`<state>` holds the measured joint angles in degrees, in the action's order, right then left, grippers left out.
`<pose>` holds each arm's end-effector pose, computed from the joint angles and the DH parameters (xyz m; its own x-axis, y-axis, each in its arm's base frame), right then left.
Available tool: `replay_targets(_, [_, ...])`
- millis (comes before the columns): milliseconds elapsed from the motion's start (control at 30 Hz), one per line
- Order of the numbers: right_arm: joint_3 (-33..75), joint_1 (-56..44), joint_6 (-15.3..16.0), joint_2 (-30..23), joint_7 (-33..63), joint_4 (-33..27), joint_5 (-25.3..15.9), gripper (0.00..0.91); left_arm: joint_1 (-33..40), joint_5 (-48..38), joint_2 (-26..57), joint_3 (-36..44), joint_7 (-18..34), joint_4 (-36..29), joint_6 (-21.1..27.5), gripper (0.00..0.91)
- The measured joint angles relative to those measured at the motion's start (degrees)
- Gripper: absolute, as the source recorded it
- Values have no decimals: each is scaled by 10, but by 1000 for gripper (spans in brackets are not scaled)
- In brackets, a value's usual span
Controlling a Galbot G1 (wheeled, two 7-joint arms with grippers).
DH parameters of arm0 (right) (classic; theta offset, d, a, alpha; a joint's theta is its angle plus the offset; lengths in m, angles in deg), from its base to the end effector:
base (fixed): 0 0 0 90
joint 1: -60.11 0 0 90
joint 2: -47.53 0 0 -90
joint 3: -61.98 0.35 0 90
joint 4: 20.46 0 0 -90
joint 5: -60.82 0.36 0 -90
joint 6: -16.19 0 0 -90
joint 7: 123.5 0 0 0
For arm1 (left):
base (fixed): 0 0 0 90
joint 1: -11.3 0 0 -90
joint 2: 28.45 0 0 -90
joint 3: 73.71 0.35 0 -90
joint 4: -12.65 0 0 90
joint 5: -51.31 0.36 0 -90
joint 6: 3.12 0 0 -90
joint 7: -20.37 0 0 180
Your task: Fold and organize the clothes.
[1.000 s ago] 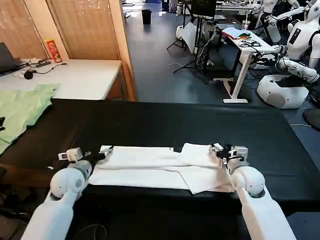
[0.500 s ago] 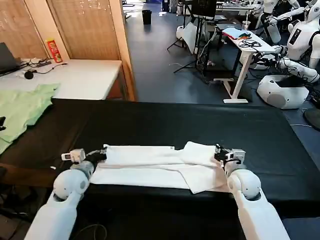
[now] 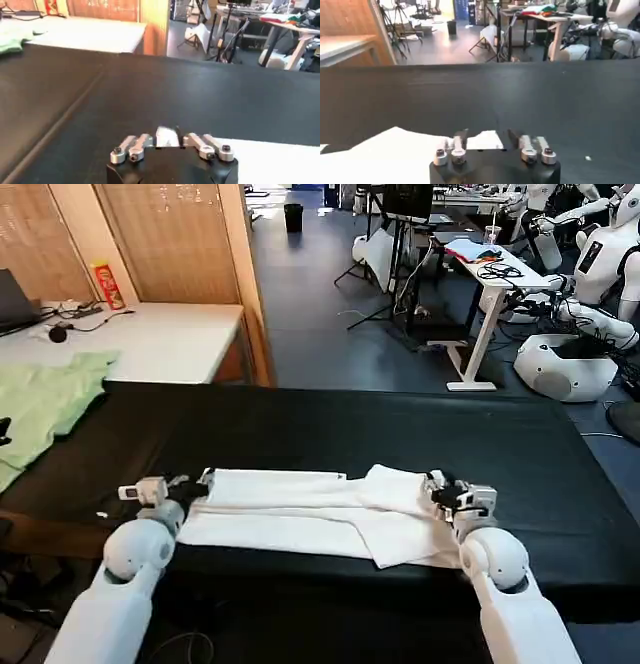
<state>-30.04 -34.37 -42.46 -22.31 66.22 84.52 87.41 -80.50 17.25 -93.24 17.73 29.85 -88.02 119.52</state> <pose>0.3273 -0.0770 -0.2718 -0.9201 -0.0023 0.3918 0.0166 0.9988 0.0450 0.3453 0.1126 -0.2711 -0.8971 0.0093 0.4417 -0.0283 0.9965 -0.0785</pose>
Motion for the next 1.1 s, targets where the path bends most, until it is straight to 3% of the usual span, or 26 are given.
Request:
replay_targets(300, [21, -46, 8, 18, 0, 74, 9, 878, -23, -36, 5, -29, 5, -35, 5, 878])
replay_targets(700, [19, -73, 5, 21, -1, 119, 10, 878, -137, 25, -51, -64, -14, -96, -14, 878])
replay_targets(733, [19, -74, 4, 21, -1, 120, 10, 878, -140, 29, -53, -64, -18, -96, -15, 770])
replay_targets(900, [20, -79, 2, 21, -2, 126, 9, 878, -148, 51, -66, -65, -29, -90, -21, 497])
replay_targets(1067, [20, -82, 1, 20, -3, 132, 8, 878, -155, 77, -73, -64, -43, -85, -35, 429])
replay_targets(1100, [19, -82, 1, 20, -4, 133, 8, 878, -155, 81, -75, -63, -45, -83, -38, 361])
